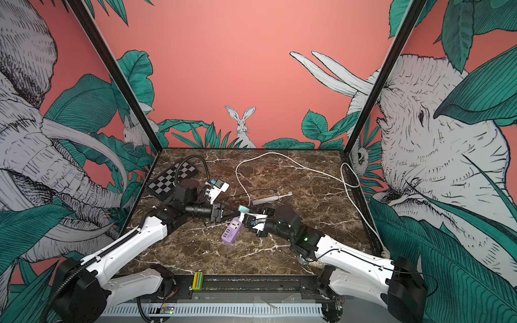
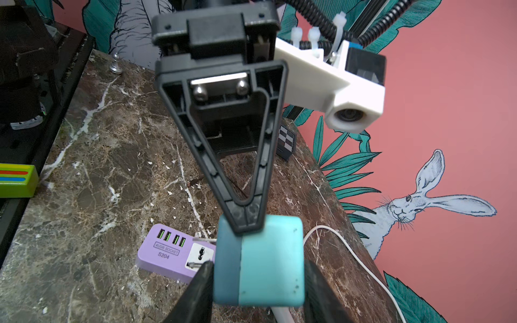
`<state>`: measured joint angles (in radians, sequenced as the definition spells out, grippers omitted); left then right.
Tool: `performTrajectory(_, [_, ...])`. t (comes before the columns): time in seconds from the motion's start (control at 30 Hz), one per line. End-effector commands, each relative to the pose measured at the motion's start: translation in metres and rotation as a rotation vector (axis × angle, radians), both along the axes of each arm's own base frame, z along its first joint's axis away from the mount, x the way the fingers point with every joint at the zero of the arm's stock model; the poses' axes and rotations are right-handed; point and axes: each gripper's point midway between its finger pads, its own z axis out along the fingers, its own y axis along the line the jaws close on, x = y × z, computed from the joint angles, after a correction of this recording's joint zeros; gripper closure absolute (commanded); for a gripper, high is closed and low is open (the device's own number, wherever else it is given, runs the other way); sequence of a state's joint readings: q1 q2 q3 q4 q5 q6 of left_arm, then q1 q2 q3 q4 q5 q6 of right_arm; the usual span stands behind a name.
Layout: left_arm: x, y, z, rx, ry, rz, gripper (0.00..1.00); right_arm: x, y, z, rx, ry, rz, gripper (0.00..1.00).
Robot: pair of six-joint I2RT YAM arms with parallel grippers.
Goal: Charge the electric toothbrush
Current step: Pick up the plug from the center of the board.
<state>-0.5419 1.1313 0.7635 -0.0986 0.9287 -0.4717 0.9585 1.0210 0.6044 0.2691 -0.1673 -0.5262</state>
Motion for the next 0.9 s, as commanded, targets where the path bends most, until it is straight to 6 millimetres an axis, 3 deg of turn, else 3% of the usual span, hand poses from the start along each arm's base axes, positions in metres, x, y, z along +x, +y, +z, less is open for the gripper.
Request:
performTrajectory(0.0, [-0.001, -0.002, 0.001, -0.013, -0.025, -0.010, 0.55, -0.001, 0.007, 0.025, 0.052, -0.048, 0.017, 0.66])
performTrajectory(0.2, [-0.005, -0.004, 0.002, -0.022, -0.028, -0.032, 0.59, -0.002, 0.010, 0.024, 0.048, -0.043, 0.024, 0.65])
performTrajectory(0.63, [-0.012, -0.007, -0.004, -0.025, -0.006, -0.072, 0.57, -0.002, 0.009, 0.024, 0.046, -0.042, 0.013, 0.65])
performTrajectory(0.7, [-0.011, -0.007, -0.004, -0.024, -0.008, -0.071, 0.63, -0.001, 0.009, 0.022, 0.043, -0.040, 0.011, 0.64])
performTrajectory(0.73, [-0.011, -0.007, -0.004, -0.025, -0.010, -0.072, 0.66, -0.001, 0.009, 0.022, 0.041, -0.039, 0.009, 0.62])
performTrajectory(0.8, [-0.011, -0.006, -0.005, -0.013, -0.026, -0.070, 0.74, 0.002, 0.008, 0.020, 0.040, -0.032, -0.012, 0.33])
performTrajectory(0.87, [-0.009, -0.004, -0.006, 0.017, -0.055, -0.061, 0.77, 0.006, 0.003, 0.021, 0.061, -0.018, -0.053, 0.13])
